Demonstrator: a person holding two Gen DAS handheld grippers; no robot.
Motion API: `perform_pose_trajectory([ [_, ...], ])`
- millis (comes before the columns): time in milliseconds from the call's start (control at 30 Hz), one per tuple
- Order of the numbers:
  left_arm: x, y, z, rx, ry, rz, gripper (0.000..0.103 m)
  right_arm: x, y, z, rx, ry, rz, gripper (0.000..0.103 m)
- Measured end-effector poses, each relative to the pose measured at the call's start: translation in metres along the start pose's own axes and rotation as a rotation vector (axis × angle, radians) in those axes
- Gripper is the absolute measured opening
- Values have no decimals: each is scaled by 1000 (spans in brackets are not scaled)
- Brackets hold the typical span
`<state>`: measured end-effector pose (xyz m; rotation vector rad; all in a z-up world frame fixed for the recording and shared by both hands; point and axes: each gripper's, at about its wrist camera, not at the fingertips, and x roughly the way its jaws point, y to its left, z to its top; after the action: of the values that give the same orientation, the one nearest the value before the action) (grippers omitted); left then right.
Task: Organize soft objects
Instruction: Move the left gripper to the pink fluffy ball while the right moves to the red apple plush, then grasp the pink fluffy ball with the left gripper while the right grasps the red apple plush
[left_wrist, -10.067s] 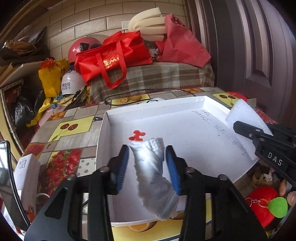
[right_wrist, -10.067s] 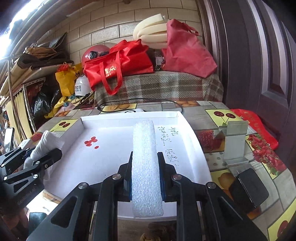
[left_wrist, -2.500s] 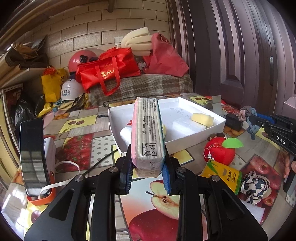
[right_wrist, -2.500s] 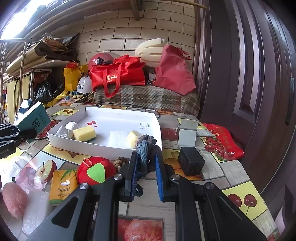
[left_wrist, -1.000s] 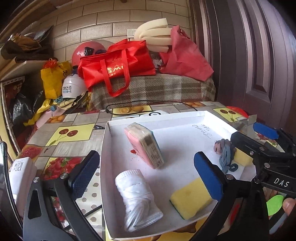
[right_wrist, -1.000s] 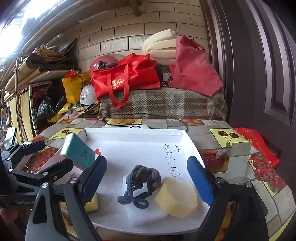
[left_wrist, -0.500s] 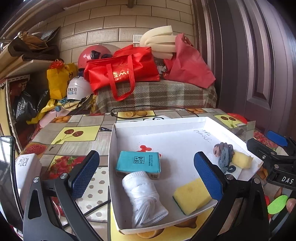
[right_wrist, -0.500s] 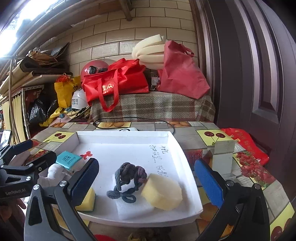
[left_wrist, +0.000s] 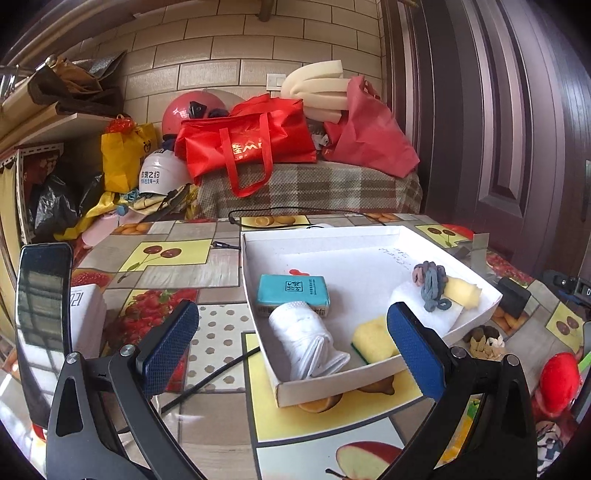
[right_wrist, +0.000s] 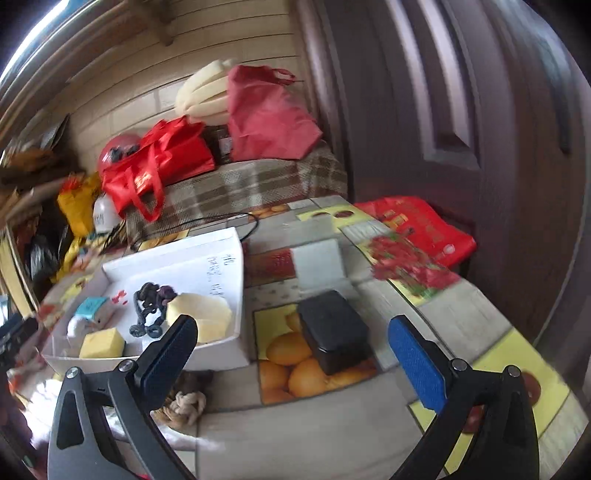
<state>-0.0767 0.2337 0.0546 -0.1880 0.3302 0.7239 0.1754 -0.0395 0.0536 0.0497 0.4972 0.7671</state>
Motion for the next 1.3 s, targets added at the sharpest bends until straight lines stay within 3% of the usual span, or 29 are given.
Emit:
perform_pose_trajectory([
  [100,-6,6,-3,-14,8,-2,103,-8,-22,-5,115,11,-1,103],
  [200,-12,6,-6,-4,13,-18,103,-19,-27,-9,127,18,-56,103],
  [333,-26,4,-11,24,-4,-33,103,-47,-23,-10,73,-55,-63,103],
  [500,-50,2,-24,92,53,-150,103,-79,-7,-16,-74,-88,42,103],
  [667,-78,2,-46,151,174,-296,103,-64,11,-43,-207,147,175,103],
  [800,-100,-12,-65,232,272,-398,103,-61,25,-48,-229,183,239,103],
  [1033,-121,-53,-84,419,316,-424,102,-38,62,-60,-315,280,260,102],
  [1200,-102,-57,-91,427,427,-461,89,-25,67,-67,-330,359,252,89],
  [1267,-96,-55,-93,413,463,-478,72,-22,66,-68,-324,380,258,65],
  [1300,-93,-55,-95,413,479,-476,64,-22,66,-69,-323,389,261,65],
])
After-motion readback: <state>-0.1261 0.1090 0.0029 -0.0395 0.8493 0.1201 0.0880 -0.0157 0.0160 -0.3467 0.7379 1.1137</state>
